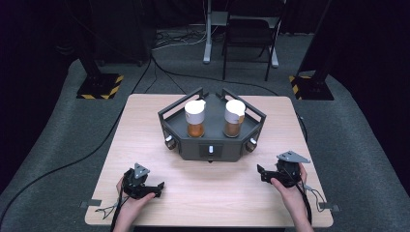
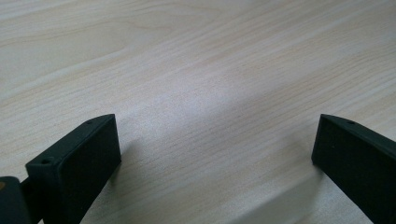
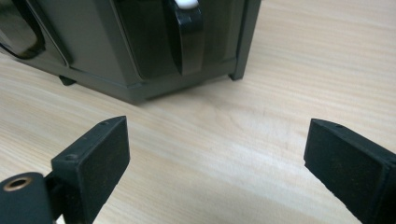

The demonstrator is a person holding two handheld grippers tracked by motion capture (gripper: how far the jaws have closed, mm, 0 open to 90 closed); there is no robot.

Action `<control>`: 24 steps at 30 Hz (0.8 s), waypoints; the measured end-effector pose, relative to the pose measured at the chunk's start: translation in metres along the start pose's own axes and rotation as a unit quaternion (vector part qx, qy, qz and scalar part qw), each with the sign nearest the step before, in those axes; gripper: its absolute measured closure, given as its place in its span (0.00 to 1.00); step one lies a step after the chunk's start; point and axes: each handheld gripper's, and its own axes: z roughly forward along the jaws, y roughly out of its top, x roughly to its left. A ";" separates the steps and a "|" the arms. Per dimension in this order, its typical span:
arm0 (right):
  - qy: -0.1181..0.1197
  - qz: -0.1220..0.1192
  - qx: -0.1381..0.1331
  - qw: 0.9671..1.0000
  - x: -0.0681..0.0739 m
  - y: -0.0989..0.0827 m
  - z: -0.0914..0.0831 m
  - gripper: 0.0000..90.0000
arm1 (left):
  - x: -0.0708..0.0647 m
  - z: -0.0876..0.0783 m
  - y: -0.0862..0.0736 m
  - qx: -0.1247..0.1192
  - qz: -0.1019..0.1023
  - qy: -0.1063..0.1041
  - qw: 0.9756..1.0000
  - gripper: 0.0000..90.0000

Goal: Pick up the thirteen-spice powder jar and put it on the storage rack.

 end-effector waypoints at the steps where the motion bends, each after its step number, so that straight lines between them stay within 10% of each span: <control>1: 0.000 0.003 0.001 1.000 -0.001 -0.003 0.000 0.07 | 0.000 0.000 0.000 0.000 0.000 0.000 1.000 0.01; 24: -0.023 0.018 0.033 0.999 -0.008 -0.041 0.000 0.07 | 0.000 0.000 0.000 0.000 -0.001 0.001 1.000 0.01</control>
